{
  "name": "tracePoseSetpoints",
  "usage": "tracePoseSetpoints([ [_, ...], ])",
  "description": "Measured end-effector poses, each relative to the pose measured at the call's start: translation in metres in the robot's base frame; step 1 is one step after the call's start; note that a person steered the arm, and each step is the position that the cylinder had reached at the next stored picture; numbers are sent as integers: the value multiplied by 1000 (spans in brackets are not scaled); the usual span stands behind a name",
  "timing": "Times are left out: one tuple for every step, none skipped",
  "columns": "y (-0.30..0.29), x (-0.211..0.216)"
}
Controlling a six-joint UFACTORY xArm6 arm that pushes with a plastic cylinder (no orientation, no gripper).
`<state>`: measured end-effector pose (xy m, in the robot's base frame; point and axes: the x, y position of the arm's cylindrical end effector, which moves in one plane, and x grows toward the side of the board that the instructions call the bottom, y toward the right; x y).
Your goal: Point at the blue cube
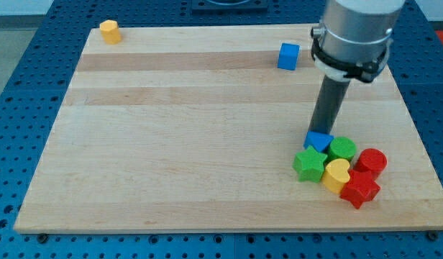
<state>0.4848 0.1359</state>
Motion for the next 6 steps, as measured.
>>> tracePoseSetpoints([
  [-1, 1],
  [-1, 0],
  [21, -58],
  [58, -145],
  [15, -236],
  [-66, -276],
])
